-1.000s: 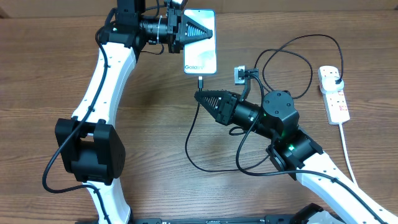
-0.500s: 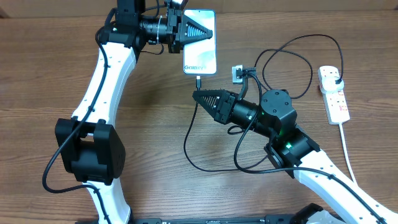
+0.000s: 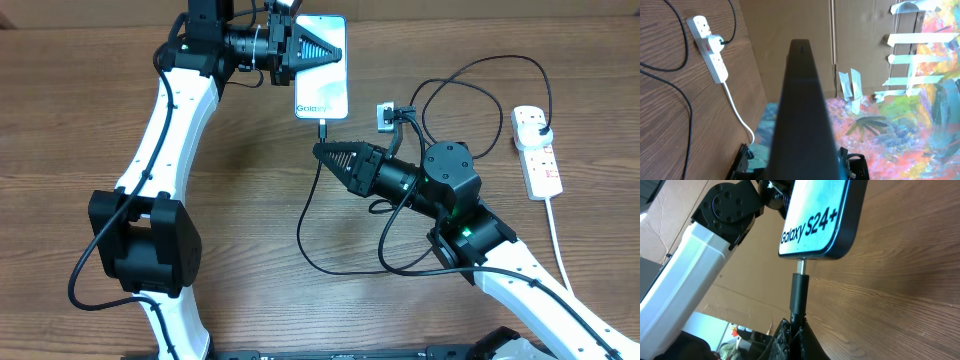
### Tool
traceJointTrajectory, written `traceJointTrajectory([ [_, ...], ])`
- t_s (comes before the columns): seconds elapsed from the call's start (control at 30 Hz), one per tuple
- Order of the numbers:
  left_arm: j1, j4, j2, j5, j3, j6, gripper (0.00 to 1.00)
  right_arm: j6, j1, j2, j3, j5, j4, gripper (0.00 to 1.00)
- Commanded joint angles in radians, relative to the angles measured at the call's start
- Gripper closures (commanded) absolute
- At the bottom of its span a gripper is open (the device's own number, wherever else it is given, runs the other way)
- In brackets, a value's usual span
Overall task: Plug charger to phone and switch on socket
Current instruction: 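Align the USB-C plug under the phone's bottom port with the right gripper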
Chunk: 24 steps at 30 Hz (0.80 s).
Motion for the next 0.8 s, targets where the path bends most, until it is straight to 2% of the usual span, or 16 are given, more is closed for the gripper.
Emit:
traceJointTrajectory([
  [0.0,-0.003,0.008,-0.031,0.034,0.008,0.012,0.96,-0.004,-0.008,0.003,0.001,-0.002,0.011,0.96],
  [0.77,-0.022,0.007,-0.031,0.034,0.008,0.013,0.96,-0.003,-0.017,0.003,0.001,-0.001,0.014,0.96],
])
